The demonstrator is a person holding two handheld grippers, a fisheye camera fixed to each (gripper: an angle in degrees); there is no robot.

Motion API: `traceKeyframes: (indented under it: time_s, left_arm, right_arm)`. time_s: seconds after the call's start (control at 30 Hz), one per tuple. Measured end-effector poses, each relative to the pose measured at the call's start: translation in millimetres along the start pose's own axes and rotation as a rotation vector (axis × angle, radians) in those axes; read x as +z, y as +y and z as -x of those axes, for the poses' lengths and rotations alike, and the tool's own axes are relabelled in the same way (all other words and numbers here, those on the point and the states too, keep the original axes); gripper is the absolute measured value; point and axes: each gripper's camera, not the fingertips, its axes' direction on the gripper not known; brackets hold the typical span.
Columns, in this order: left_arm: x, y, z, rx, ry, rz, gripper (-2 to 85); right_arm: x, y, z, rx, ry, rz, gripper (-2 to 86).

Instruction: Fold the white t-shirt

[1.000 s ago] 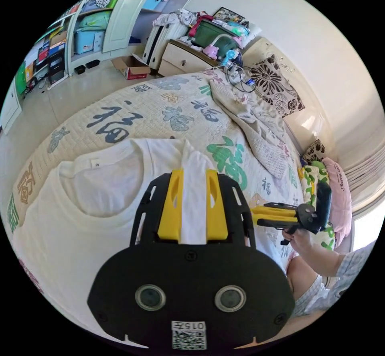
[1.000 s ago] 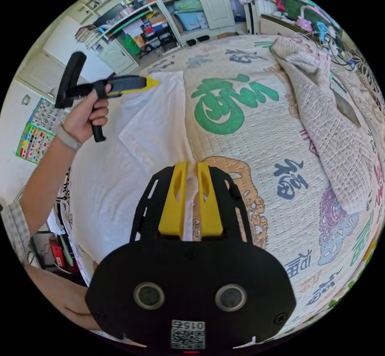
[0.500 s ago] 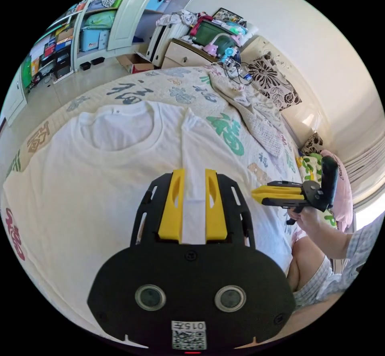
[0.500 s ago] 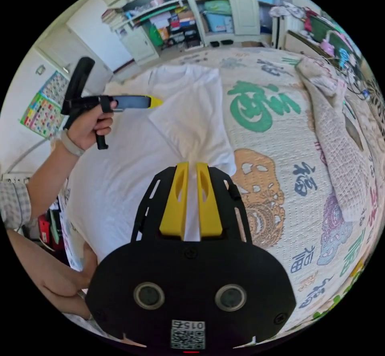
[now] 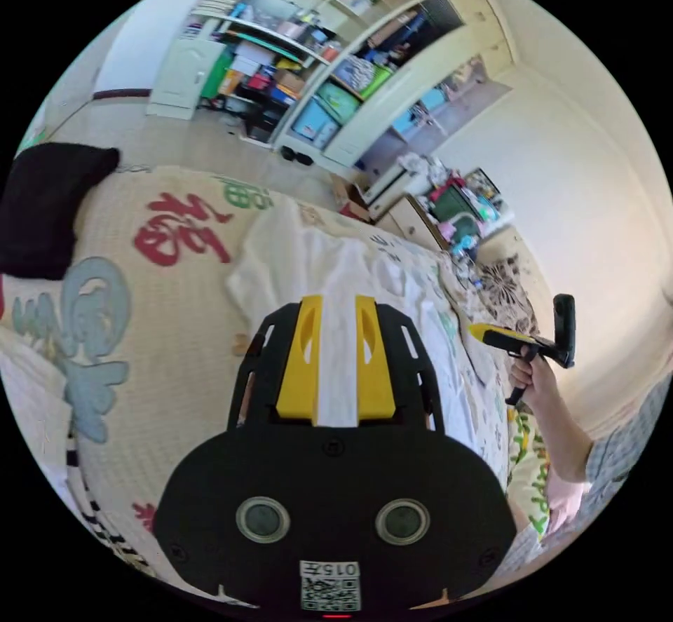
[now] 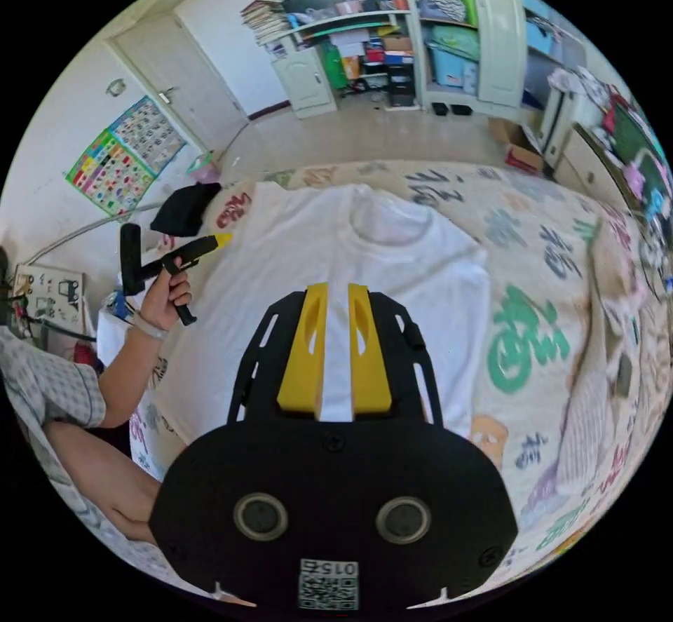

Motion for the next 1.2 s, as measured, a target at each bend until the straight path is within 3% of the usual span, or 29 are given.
traceKeyframes:
  time_s: [0.1,0.17,0.2,0.27,0.33,0.5,0.63,0.83,0.93,1.07,1.13,1.2]
  left_arm:
    - [-42,-26,50,-0.139,-0.097,-0.039,9.1]
    - [-35,-44,68,-0.184,-0.007,0.039,9.1]
    - [-27,-55,69,-0.185,0.047,0.092,7.3]
    - [-27,-67,58,-0.14,-0.058,0.111,3.6]
    - [-37,-74,54,-0.143,-0.038,0.114,1.5]
    - [-122,-41,49,-0.262,0.062,-0.11,2.2]
    - [-135,-25,52,-0.322,0.076,-0.074,5.9]
    - [-136,-33,41,-0.34,0.139,-0.059,0.0]
    - [-150,-37,13,-0.262,0.105,-0.101,-0.6]
    - [-179,-38,-57,0.006,0.071,-0.141,-0.4]
    - [-176,-33,-94,0.143,0.06,-0.073,0.1]
    - [-157,-14,-134,0.275,0.049,0.061,2.2]
  right_arm:
    - [55,-76,41,-0.107,-0.103,0.024,5.9]
    - [89,-116,65,-0.126,-0.131,0.049,5.9]
    - [112,-140,80,-0.138,-0.152,0.074,5.9]
    - [142,-169,98,-0.127,-0.158,0.107,6.0]
    - [165,-193,112,-0.127,-0.153,0.139,6.3]
    - [231,-245,140,-0.2,0.012,0.296,6.6]
    - [279,-272,143,-0.188,0.046,0.457,7.7]
    - [320,-306,143,-0.155,0.138,0.534,4.6]
    - [305,-314,133,-0.161,0.165,0.453,0.6]
    - [223,-290,75,-0.107,-0.134,0.163,0.3]
    - [192,-257,37,-0.049,-0.234,0.058,0.8]
    - [179,-205,-22,0.1,-0.216,0.091,2.2]
